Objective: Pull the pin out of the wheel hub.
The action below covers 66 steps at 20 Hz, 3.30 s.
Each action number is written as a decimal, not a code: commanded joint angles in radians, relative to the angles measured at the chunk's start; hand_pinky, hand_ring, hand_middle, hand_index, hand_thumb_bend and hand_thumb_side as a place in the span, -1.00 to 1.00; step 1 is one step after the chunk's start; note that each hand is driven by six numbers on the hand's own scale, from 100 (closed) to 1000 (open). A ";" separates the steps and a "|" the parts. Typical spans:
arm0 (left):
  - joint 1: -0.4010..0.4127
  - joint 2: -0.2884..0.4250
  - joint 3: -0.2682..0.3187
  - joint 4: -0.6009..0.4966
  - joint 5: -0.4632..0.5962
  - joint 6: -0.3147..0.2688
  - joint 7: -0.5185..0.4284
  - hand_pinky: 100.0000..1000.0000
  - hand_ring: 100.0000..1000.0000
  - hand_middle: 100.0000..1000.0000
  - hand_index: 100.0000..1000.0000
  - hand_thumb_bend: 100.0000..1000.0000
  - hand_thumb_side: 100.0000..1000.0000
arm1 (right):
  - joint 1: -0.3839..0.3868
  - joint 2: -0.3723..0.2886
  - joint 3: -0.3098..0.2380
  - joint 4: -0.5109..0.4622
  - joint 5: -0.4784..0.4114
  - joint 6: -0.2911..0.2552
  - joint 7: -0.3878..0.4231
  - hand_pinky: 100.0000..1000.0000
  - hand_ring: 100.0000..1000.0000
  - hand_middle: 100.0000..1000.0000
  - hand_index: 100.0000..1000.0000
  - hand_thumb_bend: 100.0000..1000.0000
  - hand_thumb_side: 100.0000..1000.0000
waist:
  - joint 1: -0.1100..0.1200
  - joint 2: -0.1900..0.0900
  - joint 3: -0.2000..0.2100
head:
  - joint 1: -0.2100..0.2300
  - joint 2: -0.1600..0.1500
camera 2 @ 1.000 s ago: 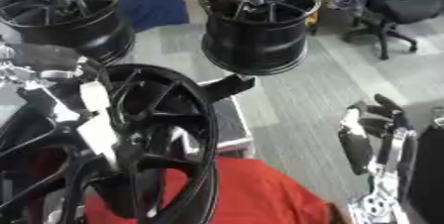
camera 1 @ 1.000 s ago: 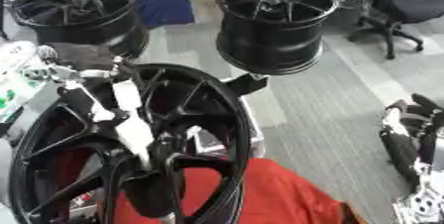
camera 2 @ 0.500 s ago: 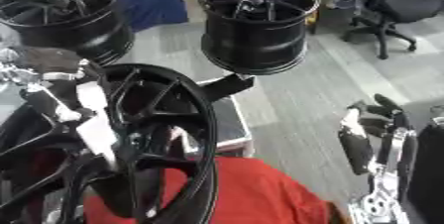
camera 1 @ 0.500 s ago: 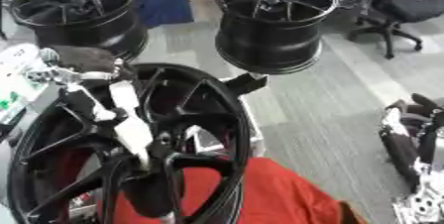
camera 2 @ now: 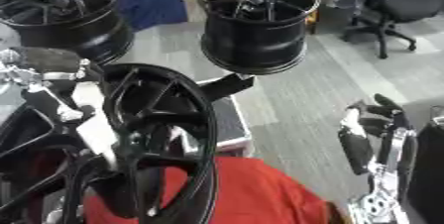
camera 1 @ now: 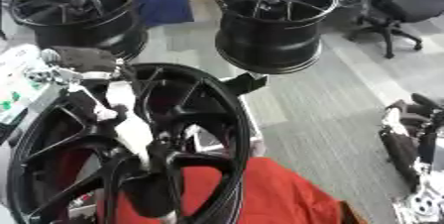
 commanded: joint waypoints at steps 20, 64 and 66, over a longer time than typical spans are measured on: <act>-0.044 0.198 0.174 -0.117 0.275 -0.346 -0.348 -0.27 -0.42 -0.24 0.24 -1.00 -0.64 | -0.005 -0.015 -0.006 -0.011 -0.005 -0.001 -0.007 0.19 0.09 0.19 0.56 -1.00 -0.32 | 0.006 -0.017 0.017 | -0.006 -0.003; 0.740 0.082 0.803 -0.258 0.623 0.074 -0.020 0.25 0.25 0.32 0.51 -1.00 0.26 | -0.003 0.018 -0.023 -0.018 -0.005 0.013 -0.023 0.19 0.09 0.18 0.56 -1.00 -0.35 | -0.037 0.007 0.081 | -0.042 -0.003; 0.757 0.010 0.833 -0.338 0.709 0.165 -0.030 0.23 0.23 0.30 0.49 -1.00 0.29 | -0.006 0.020 -0.022 -0.018 -0.005 0.012 -0.021 0.19 0.09 0.18 0.56 -1.00 -0.35 | -0.044 0.009 0.084 | -0.045 -0.003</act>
